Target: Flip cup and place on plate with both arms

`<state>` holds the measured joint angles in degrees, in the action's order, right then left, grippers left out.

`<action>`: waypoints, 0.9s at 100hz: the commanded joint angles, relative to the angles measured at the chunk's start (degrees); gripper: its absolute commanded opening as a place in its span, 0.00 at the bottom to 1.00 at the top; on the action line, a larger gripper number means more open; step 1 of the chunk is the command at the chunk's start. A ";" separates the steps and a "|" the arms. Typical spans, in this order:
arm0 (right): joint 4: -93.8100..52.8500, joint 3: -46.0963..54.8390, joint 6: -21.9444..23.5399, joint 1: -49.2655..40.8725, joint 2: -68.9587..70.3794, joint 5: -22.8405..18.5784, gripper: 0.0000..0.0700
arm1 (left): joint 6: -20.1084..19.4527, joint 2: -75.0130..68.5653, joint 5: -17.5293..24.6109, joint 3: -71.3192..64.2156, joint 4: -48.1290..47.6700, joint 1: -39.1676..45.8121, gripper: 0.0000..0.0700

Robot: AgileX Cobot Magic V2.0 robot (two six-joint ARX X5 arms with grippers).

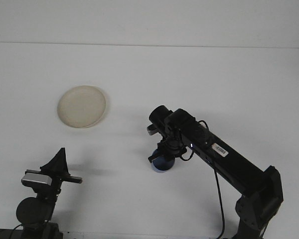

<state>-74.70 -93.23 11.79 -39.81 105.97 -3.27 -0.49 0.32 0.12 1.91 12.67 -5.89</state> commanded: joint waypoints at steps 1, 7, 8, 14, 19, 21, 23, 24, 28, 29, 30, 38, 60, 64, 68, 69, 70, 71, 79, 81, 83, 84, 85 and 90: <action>0.11 -1.36 -0.66 -0.68 1.14 -0.17 0.17 | 0.04 -0.13 -0.15 -1.01 0.63 -0.02 0.02; -0.02 -1.36 -0.63 -0.66 1.11 -0.20 0.29 | 0.07 -0.13 -0.15 -1.01 0.63 -0.02 0.02; -0.07 -1.36 -0.63 -0.66 1.11 -0.20 0.31 | 0.07 -0.13 -0.15 -1.01 0.63 -0.02 0.02; -0.48 -1.38 -0.66 -0.55 1.11 -0.24 0.39 | 0.07 -0.13 -0.13 -1.01 0.63 -0.02 0.02; -0.79 -1.38 -0.66 -0.33 1.07 -0.39 0.44 | 0.07 -0.13 -0.15 -1.01 0.63 -0.02 0.02; -0.92 -1.38 -0.66 -0.24 1.01 -0.39 0.45 | 0.07 -0.13 -0.15 -1.01 0.63 -0.02 0.02; -1.01 -1.38 -0.66 -0.17 0.98 -0.37 0.47 | 0.07 -0.13 -0.15 -1.01 0.63 -0.02 0.02; -1.01 -1.38 -0.66 -0.15 0.98 -0.37 0.49 | 0.07 -0.13 -0.15 -1.01 0.63 -0.02 0.02; -1.03 -1.38 -0.68 -0.02 0.94 -0.39 0.55 | 0.07 -0.13 -0.13 -1.01 0.63 -0.02 0.02; -1.03 -1.38 -0.68 0.02 0.92 -0.39 0.57 | 0.07 -0.13 -0.15 -1.01 0.66 -0.02 0.02; -1.03 -1.40 -0.68 0.07 0.90 -0.39 0.58 | 0.07 -0.13 -0.15 -1.01 0.63 -0.02 0.02; -2.12 -2.05 -0.68 0.52 0.90 -0.37 0.69 | 0.07 -0.13 -0.13 -1.01 0.63 -0.02 0.02; -3.69 -6.32 -1.60 1.75 -0.72 -0.35 0.71 | 0.07 -0.13 -0.13 -1.01 0.63 -0.02 0.02; -3.69 -6.95 -1.92 1.95 -1.42 -0.33 0.71 | 0.07 -0.13 -0.15 -1.01 0.63 -0.02 0.02; -3.72 -7.34 -2.32 2.14 -2.36 -0.31 0.71 | 0.07 -0.13 -0.15 -1.01 0.63 -0.02 0.02; -3.72 -7.41 -2.40 2.23 -2.56 -0.31 0.71 | 0.07 -0.13 -0.15 -1.01 0.63 -0.02 0.02; -3.72 -7.48 -2.51 2.34 -2.82 -0.31 0.71 | 0.07 -0.13 -0.15 -1.01 0.66 -0.02 0.02; -3.72 -7.56 -2.64 2.45 -3.10 -0.31 0.71 | 0.07 -0.13 -0.15 -1.01 0.66 -0.02 0.02; -3.76 -7.65 -3.41 3.87 -5.62 0.57 0.71 | 0.07 -0.13 -0.15 -1.01 0.66 -0.02 0.02; -3.76 -7.65 -3.76 4.31 -6.23 0.83 0.71 | 0.07 -0.13 -0.15 -1.01 0.63 -0.02 0.02; -3.76 -7.65 -4.17 4.76 -6.82 1.05 0.71 | 0.07 -0.13 -0.15 -1.01 0.66 -0.02 0.02; -3.76 -7.65 -4.35 5.01 -7.13 1.20 0.71 | 0.07 -0.13 -0.15 -1.01 0.63 -0.02 0.02; -3.76 -7.65 -4.52 5.27 -7.43 1.38 0.71 | 0.07 -0.13 -0.13 -1.01 0.63 -0.02 0.02; -3.76 -7.63 -5.40 6.62 -9.07 2.32 0.71 | 0.07 -0.13 -0.15 -1.01 0.66 -0.02 0.02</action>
<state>-76.86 -99.33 8.67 -34.30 98.00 -2.11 -0.49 0.32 0.12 1.91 12.67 -5.89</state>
